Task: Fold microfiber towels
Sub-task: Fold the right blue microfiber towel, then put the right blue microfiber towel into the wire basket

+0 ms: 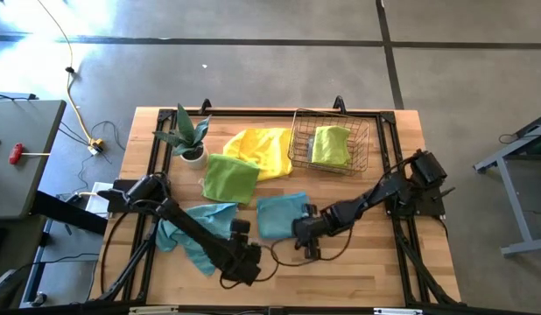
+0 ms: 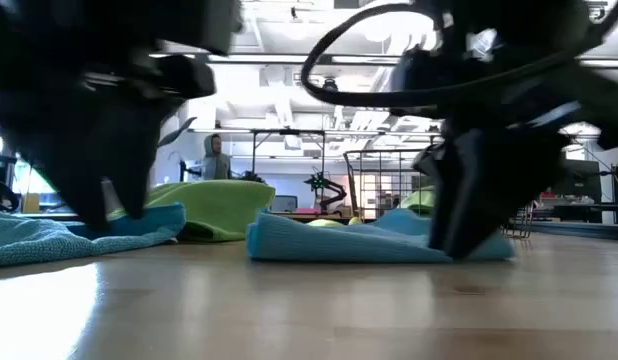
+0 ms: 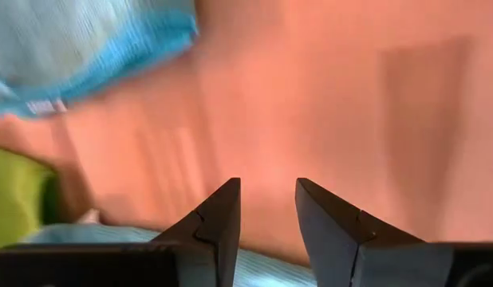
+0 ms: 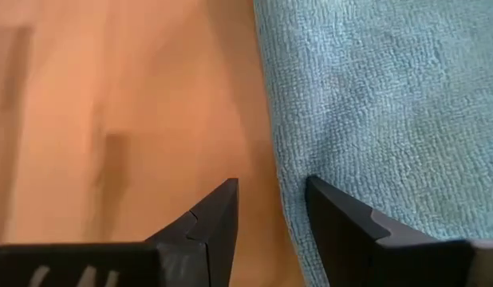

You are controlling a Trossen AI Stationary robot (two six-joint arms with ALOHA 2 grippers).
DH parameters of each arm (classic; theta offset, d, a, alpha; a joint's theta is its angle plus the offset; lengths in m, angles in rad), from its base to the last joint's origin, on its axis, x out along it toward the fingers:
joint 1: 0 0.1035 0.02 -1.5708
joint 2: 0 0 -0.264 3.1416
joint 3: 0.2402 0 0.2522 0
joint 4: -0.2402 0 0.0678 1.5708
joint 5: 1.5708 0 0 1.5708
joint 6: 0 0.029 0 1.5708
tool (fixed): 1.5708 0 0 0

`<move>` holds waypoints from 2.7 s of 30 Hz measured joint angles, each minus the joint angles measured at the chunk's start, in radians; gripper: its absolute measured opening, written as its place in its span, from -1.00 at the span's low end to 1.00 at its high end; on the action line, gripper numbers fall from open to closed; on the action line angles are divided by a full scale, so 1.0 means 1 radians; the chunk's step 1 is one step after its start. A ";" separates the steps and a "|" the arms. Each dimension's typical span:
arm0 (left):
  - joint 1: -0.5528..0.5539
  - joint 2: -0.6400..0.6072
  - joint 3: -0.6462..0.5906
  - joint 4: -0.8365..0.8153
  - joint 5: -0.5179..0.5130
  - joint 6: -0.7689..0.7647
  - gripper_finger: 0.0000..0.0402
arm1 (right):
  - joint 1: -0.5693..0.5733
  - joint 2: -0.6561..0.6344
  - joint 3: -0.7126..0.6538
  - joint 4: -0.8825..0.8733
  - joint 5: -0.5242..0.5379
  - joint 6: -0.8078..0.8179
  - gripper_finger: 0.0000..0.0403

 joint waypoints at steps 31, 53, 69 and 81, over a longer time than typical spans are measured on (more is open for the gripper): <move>0.240 0.002 -0.102 0.587 -0.030 0.213 -0.45 | 0.264 0.012 -0.002 -0.199 0.584 1.021 -0.31; 0.155 -0.033 -0.159 0.649 0.044 0.055 -0.45 | 0.170 -0.054 -0.002 -0.261 0.677 0.632 -0.31; 0.336 -0.231 -0.303 0.711 0.337 0.170 -0.45 | 0.243 -0.220 -0.001 -0.395 0.633 0.529 -0.31; 0.495 -0.231 -0.508 1.053 0.514 -0.024 -0.41 | 0.213 -0.220 -0.001 -0.407 0.654 0.494 -0.31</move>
